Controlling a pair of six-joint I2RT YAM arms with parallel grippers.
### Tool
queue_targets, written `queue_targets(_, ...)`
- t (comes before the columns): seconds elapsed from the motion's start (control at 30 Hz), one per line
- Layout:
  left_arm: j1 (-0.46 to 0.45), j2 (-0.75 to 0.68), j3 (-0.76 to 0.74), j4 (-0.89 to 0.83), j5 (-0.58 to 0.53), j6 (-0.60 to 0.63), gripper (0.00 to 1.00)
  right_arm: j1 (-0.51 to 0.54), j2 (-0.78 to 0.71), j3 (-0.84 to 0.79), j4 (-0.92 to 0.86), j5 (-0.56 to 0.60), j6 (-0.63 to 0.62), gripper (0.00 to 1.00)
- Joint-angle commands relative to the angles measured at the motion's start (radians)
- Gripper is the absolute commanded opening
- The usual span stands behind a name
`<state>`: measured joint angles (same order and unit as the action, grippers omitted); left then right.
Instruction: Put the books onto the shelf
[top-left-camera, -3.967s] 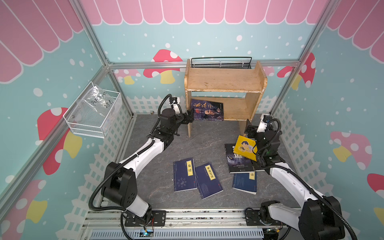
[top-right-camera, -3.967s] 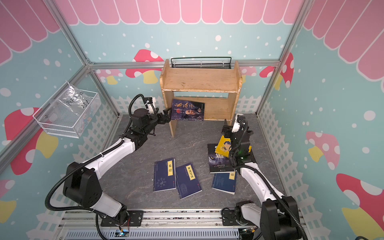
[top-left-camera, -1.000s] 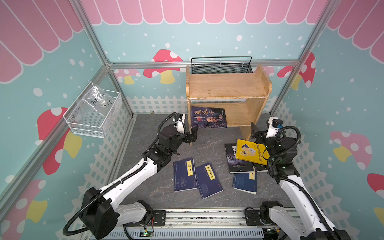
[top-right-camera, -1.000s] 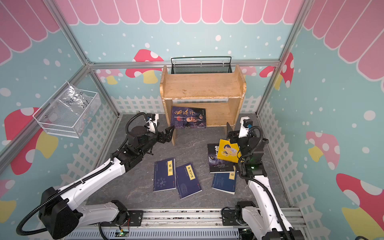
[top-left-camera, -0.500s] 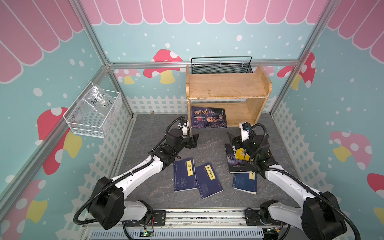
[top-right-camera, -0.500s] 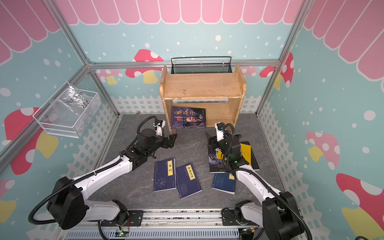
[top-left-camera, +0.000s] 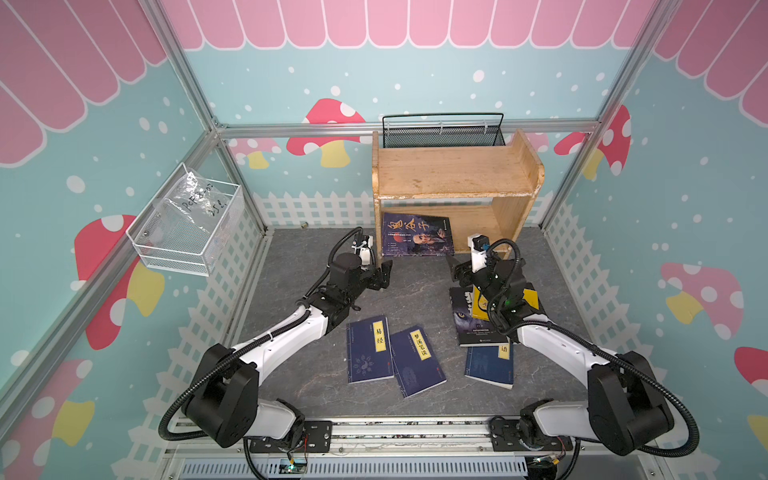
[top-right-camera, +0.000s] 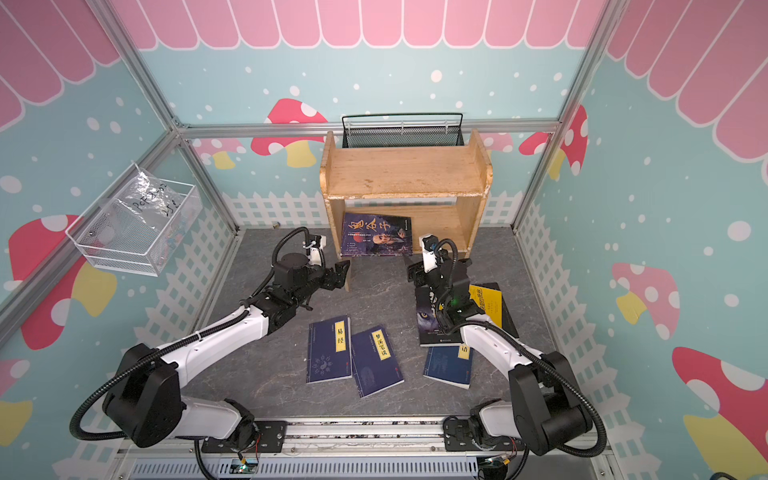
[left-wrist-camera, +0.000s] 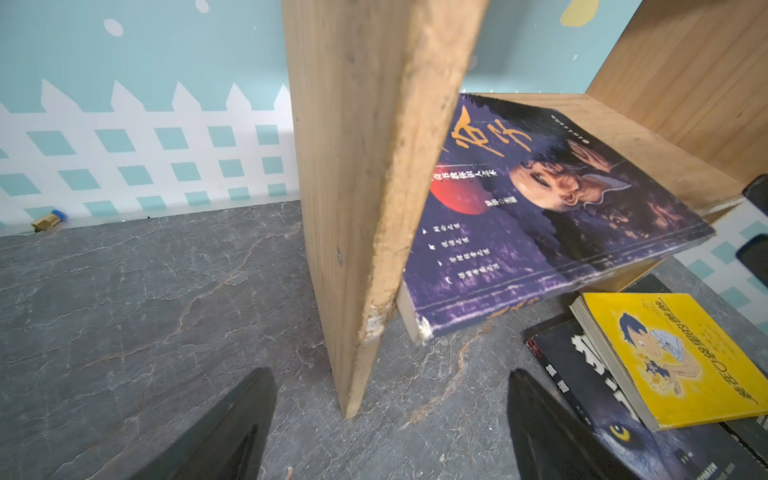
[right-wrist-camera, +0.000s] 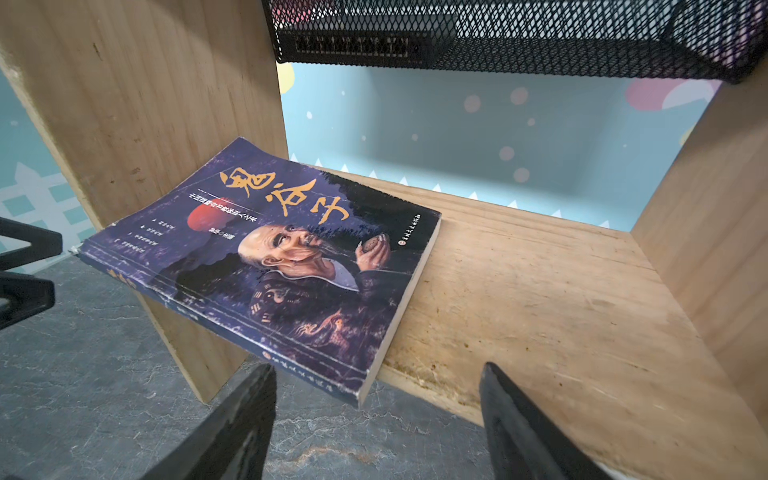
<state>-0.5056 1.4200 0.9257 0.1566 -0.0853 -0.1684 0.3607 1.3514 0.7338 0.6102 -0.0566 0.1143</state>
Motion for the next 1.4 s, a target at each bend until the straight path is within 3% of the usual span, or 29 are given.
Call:
queue_targets(0.0,0.007,0.014,0.024,0.031,0.018,-0.002,0.86,0.010,0.011,0.025,0.030,0.008,-0.033,0.78)
queue_targets(1.37,0.050,0.088,0.046,0.122,-0.007,-0.056,0.73,0.032,0.152,0.088,0.065,0.093,-0.049,0.75)
